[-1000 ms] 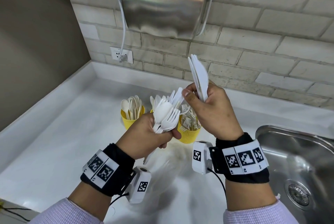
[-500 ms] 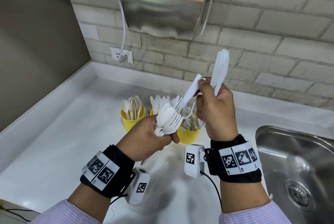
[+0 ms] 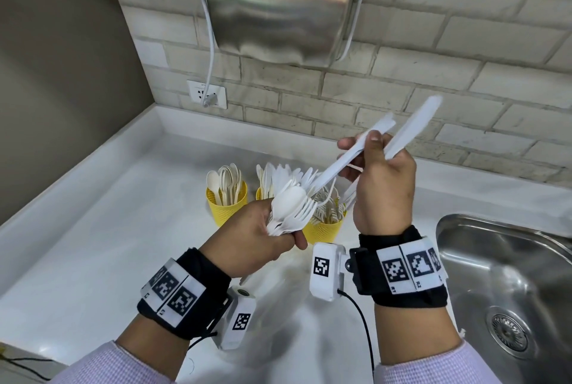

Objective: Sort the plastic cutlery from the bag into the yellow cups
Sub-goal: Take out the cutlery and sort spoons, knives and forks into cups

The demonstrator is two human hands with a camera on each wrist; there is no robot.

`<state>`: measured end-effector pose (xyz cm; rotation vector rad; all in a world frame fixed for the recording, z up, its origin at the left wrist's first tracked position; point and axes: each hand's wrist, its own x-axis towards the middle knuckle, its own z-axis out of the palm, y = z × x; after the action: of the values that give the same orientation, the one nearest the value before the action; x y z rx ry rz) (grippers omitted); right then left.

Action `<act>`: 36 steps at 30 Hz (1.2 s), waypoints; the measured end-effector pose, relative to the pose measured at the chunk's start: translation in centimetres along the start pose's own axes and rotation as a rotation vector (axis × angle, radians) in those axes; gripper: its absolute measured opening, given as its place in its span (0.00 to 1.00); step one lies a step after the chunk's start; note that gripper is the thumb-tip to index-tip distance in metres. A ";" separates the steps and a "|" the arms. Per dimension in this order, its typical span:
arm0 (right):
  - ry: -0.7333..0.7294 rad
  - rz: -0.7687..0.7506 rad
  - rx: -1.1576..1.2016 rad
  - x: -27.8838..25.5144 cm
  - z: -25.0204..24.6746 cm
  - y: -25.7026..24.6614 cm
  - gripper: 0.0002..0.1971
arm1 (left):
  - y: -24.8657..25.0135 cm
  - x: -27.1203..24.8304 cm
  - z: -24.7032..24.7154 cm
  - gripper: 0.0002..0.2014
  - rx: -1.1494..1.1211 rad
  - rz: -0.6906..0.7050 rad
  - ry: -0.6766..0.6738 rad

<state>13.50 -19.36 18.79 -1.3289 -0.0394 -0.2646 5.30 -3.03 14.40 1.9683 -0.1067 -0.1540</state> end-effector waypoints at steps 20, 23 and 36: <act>0.282 0.045 0.645 1.2 -1.2 -1.8 0.21 | 0.2 0.6 0.4 0.07 -0.381 -0.047 0.045; 0.171 -0.075 0.519 -0.7 -0.1 -1.5 0.23 | 0.2 0.8 0.5 0.07 -0.472 -0.062 0.081; -0.155 -0.077 0.204 -4.9 2.2 2.7 0.27 | 0.1 0.9 0.3 0.11 -0.619 -0.072 0.089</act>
<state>9.57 -15.82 15.86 -1.1434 -0.2423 -0.2160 6.18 -3.53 14.35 1.3585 0.0654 -0.1270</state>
